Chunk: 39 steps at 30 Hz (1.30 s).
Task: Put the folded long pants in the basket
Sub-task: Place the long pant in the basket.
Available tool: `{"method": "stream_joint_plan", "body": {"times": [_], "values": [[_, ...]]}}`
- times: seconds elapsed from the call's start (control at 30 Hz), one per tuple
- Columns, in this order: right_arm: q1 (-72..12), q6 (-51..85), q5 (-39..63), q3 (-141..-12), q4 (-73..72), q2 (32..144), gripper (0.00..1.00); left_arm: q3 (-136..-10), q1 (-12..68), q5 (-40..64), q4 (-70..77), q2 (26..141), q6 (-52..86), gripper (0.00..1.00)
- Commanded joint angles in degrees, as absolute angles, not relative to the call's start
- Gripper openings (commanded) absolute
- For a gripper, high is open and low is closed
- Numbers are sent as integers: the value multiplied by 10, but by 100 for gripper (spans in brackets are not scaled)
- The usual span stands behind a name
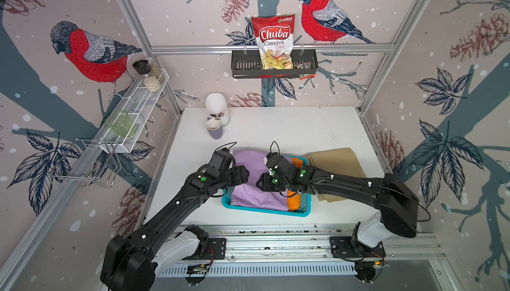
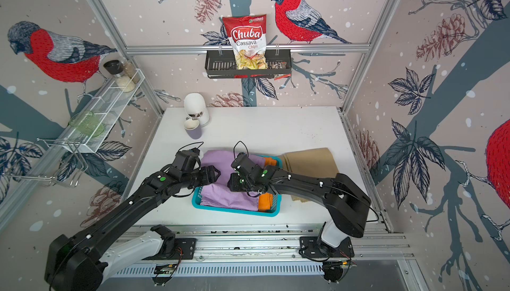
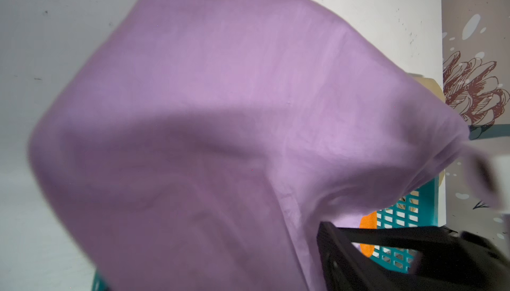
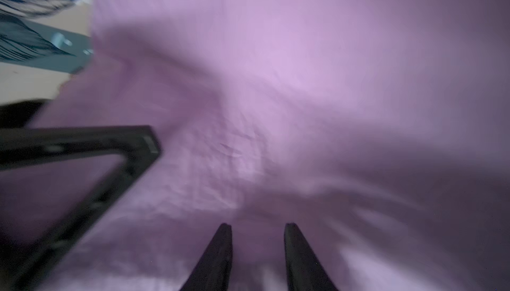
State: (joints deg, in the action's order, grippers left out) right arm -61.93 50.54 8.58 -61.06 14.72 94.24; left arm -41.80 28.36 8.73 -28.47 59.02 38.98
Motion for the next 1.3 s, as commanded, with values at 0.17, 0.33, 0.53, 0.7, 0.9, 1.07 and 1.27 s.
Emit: {"method": "stream_joint_plan", "body": {"times": [0.17, 0.33, 0.53, 0.7, 0.9, 1.07, 1.27], "values": [[-584, 531, 135, -562, 177, 996, 28, -422, 284, 78, -269, 589, 387, 80], [-564, 538, 133, -540, 187, 1012, 24, -444, 284, 47, -281, 580, 380, 80], [-564, 543, 116, -536, 202, 1016, 23, -481, 283, 2, -307, 571, 356, 82], [-566, 544, 111, -541, 210, 1023, 22, -501, 282, -18, -319, 567, 348, 83], [-571, 538, 98, -546, 211, 1011, 22, -510, 281, -7, -306, 568, 347, 83], [-592, 501, 60, -598, 229, 978, 27, -524, 281, -4, -283, 591, 340, 83], [-583, 475, 33, -674, 250, 918, 33, -593, 280, 2, -240, 648, 329, 83]]}}
